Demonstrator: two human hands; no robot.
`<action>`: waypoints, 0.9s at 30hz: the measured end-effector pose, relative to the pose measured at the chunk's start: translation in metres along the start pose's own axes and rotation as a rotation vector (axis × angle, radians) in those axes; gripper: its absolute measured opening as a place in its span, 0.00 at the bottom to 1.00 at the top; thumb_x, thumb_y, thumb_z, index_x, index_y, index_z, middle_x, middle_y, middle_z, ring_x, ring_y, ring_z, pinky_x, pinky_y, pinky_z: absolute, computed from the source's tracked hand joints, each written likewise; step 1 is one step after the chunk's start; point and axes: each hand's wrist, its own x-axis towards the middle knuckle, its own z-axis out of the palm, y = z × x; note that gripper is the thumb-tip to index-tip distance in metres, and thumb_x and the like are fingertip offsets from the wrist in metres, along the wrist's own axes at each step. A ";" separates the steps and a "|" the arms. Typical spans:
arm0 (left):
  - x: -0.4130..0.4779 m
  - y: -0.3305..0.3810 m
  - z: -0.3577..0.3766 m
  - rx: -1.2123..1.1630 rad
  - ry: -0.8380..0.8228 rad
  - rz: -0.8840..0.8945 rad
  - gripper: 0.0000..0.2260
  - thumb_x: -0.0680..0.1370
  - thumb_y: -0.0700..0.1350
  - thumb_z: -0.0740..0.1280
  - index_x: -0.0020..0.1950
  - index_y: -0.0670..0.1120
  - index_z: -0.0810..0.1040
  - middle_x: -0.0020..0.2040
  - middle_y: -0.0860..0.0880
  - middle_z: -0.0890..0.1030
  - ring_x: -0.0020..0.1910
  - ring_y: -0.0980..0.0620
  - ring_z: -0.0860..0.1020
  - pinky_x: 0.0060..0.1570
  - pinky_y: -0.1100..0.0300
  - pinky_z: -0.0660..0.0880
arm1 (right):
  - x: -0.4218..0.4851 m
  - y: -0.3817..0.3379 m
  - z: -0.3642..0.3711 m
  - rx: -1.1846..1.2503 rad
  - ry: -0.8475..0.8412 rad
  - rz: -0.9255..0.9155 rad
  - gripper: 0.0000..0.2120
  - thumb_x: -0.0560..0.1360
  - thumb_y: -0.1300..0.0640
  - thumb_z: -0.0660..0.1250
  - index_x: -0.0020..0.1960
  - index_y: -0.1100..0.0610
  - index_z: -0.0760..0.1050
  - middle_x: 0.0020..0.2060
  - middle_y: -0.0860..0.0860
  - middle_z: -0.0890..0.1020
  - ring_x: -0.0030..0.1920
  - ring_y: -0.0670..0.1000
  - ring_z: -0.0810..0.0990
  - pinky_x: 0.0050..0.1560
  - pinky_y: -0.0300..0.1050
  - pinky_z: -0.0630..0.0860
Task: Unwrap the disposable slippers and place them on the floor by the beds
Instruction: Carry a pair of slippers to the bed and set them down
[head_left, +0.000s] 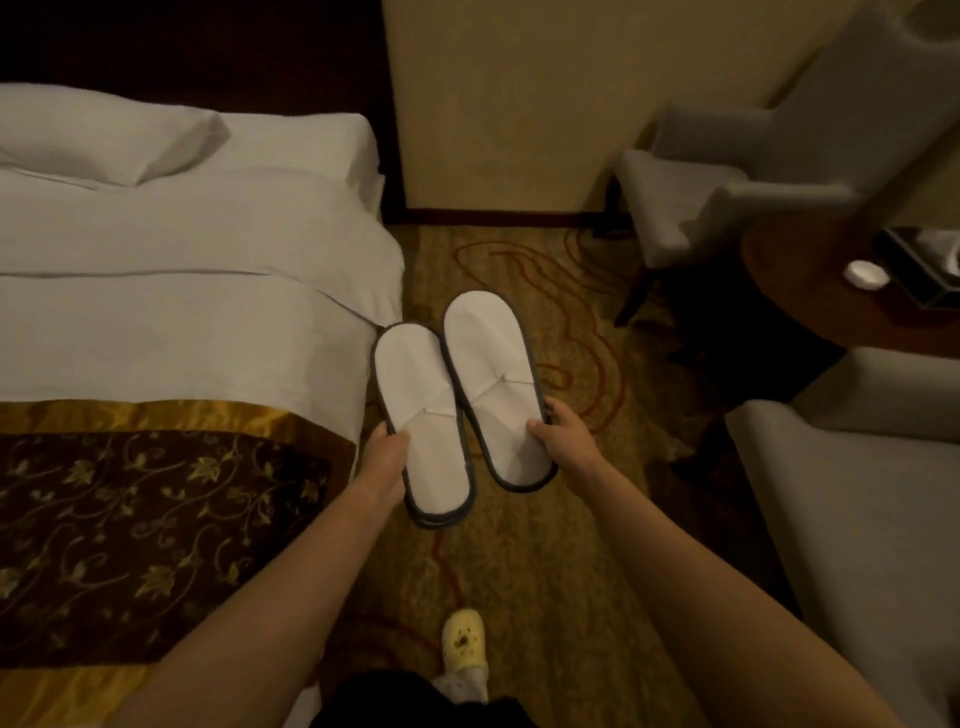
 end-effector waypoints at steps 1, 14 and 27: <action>0.014 0.012 0.003 0.002 0.012 0.005 0.16 0.81 0.38 0.57 0.69 0.42 0.69 0.64 0.38 0.76 0.58 0.41 0.76 0.52 0.51 0.74 | 0.018 -0.011 0.003 0.001 -0.013 -0.003 0.22 0.77 0.59 0.62 0.70 0.56 0.63 0.63 0.55 0.73 0.51 0.52 0.74 0.50 0.47 0.75; 0.152 0.100 0.024 -0.187 0.305 0.023 0.19 0.81 0.36 0.54 0.72 0.43 0.65 0.69 0.41 0.72 0.66 0.40 0.71 0.62 0.47 0.71 | 0.232 -0.130 0.056 -0.236 -0.306 -0.115 0.22 0.76 0.58 0.62 0.69 0.55 0.65 0.65 0.57 0.73 0.59 0.58 0.75 0.60 0.56 0.75; 0.192 0.082 0.066 -0.565 0.839 -0.049 0.20 0.79 0.38 0.58 0.72 0.46 0.66 0.69 0.42 0.72 0.63 0.42 0.73 0.57 0.48 0.74 | 0.381 -0.184 0.129 -0.620 -0.954 -0.292 0.19 0.76 0.62 0.63 0.66 0.59 0.67 0.57 0.53 0.75 0.54 0.51 0.73 0.55 0.46 0.71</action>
